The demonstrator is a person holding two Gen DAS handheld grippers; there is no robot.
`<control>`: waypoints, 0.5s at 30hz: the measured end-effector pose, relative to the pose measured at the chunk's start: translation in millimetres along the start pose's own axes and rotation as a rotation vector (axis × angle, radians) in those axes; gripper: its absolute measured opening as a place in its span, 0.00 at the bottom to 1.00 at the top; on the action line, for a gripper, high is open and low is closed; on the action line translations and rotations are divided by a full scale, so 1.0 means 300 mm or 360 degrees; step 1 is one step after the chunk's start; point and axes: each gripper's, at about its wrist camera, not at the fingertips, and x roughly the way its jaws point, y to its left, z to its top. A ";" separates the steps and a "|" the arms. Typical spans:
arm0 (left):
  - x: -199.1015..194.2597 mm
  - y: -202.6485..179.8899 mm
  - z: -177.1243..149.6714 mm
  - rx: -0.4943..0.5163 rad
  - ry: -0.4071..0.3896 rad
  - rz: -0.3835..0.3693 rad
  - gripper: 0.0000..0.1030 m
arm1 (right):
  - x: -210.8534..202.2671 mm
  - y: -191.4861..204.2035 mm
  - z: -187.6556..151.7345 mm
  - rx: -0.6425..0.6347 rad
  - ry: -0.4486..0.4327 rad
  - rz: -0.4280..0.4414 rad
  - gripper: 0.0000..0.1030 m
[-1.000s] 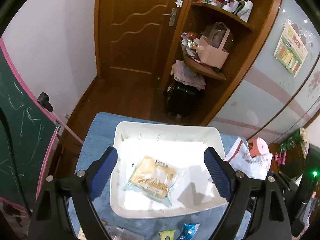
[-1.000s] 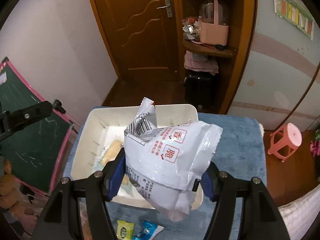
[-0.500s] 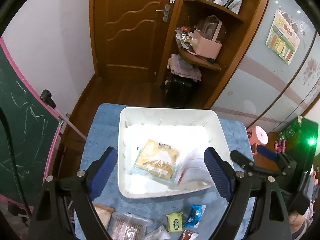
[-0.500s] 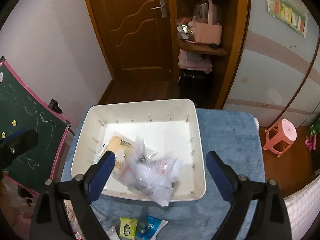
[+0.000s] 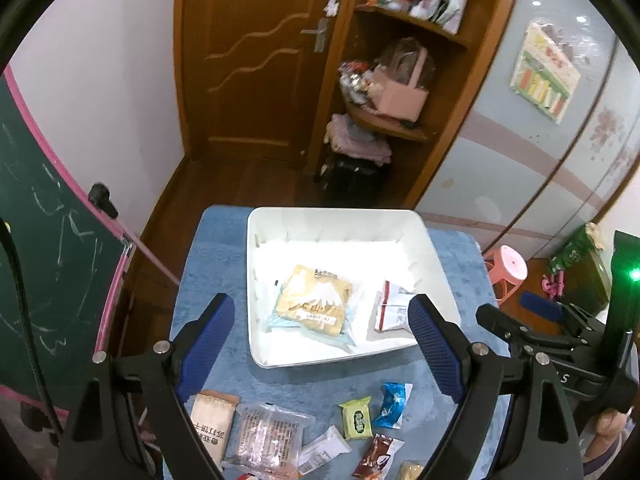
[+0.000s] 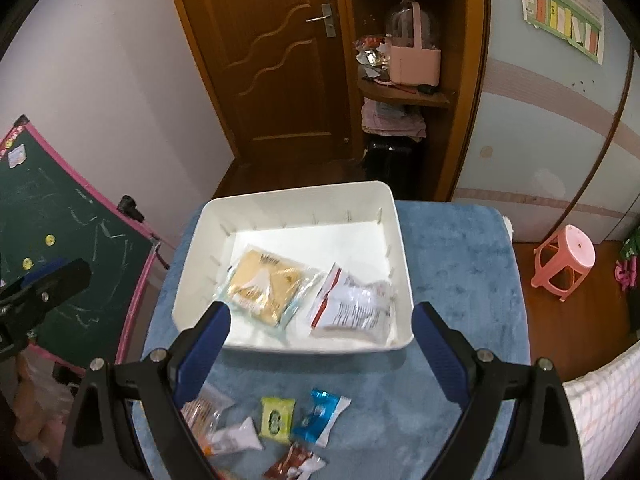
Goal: Organize snacks
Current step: 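Withdraw both tools from the bin back over the snacks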
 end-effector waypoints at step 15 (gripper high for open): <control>-0.172 0.021 -0.237 0.0163 0.0106 -0.0197 0.85 | -0.251 0.051 -0.269 0.0031 -0.0123 -0.0069 0.90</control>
